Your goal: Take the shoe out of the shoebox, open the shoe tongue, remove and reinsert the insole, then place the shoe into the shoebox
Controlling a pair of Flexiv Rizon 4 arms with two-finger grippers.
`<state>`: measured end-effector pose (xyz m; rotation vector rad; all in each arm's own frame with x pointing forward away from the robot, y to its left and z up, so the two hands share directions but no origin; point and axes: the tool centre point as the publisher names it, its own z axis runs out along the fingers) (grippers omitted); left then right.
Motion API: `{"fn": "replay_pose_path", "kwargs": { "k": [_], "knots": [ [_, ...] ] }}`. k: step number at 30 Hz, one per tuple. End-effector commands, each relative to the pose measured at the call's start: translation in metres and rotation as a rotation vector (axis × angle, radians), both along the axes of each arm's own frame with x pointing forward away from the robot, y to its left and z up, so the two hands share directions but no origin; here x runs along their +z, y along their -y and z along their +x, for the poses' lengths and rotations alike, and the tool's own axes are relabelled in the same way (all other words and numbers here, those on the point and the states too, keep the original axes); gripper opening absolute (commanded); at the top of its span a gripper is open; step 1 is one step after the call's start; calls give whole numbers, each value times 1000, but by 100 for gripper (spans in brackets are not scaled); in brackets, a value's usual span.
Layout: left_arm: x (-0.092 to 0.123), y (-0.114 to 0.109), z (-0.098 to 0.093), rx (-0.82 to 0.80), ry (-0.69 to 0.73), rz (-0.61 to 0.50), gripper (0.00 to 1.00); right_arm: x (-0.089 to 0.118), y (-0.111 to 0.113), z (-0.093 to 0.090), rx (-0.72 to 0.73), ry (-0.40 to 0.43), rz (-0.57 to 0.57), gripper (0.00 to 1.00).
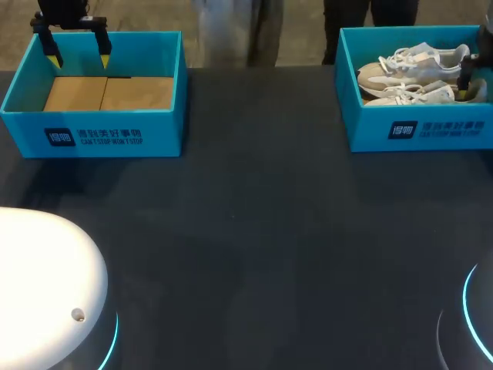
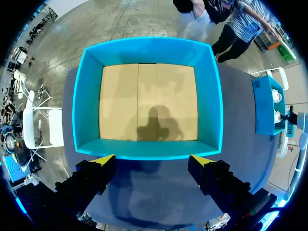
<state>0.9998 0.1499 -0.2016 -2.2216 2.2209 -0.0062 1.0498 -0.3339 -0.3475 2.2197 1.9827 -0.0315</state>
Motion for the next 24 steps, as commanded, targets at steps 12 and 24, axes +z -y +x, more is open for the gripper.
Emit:
{"fn": "replay_pose_path", "kwargs": {
  "k": [12, 24],
  "knots": [
    [1, 0, 0, 0, -1, 1, 100, -25, 6, 13, -37, -22, -20, 92],
    [1, 0, 0, 0, -1, 1, 100, -45, 4, 19, -36, -37, -41, 50]
  ]
}}
